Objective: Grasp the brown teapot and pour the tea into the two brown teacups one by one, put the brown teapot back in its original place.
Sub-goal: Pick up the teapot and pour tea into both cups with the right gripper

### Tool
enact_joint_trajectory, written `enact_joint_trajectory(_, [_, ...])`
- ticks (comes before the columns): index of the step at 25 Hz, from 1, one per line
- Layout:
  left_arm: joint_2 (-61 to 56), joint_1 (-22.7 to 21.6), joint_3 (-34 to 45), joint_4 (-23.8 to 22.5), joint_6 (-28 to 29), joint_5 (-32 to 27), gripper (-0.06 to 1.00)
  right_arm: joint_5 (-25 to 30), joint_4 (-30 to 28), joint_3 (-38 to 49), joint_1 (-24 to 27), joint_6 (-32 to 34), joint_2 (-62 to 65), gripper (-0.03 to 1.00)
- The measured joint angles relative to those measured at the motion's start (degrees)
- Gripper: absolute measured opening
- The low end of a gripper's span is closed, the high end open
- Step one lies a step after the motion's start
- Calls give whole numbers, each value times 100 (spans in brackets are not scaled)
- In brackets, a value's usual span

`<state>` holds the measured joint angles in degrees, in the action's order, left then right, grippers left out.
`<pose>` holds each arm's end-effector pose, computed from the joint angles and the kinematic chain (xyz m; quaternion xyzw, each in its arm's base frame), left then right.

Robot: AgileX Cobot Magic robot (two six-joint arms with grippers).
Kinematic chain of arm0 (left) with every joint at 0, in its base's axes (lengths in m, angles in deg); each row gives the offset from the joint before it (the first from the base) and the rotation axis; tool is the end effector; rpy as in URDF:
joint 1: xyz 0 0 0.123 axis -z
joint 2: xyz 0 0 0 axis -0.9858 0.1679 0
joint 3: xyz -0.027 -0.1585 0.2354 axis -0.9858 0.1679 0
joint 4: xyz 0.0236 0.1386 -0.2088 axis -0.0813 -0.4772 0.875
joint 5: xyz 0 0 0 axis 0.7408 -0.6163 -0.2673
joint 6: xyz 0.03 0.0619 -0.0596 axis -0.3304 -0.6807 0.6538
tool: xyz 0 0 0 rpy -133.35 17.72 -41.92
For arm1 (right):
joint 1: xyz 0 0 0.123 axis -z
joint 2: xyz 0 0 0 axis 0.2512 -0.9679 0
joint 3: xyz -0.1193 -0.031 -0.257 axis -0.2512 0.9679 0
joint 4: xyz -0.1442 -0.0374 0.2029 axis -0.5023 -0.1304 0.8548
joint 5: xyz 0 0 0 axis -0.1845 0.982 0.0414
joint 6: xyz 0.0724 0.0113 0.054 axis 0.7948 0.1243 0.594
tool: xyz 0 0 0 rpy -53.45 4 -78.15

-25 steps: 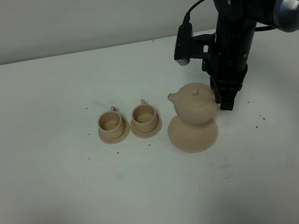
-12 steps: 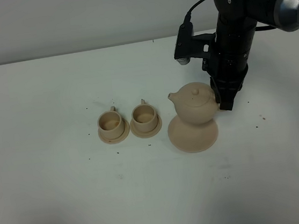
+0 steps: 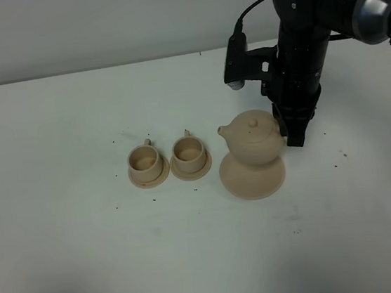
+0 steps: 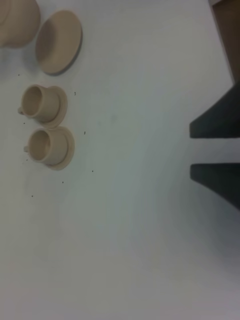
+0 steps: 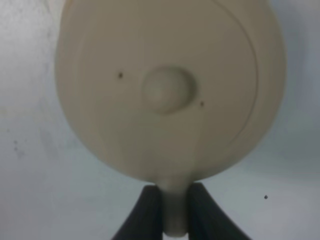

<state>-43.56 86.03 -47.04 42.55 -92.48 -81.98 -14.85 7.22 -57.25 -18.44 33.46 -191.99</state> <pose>0.0057 -0.0129 0.2809 0.0836 0.8589 -0.0795 0.4990 0.3614 0.2393 0.2215 -0.6853 0.7256 0.0109 0.0613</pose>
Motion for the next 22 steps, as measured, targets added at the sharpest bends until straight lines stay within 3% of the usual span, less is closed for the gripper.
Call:
enact_joint_trajectory(11, [0,0,0,0,6,0,15,28,-147,-1057,-347,398,-85,11])
enact_joint_trajectory(22, [0,0,0,0,6,0,17,57,-60,-1502,-880,711,-610,11])
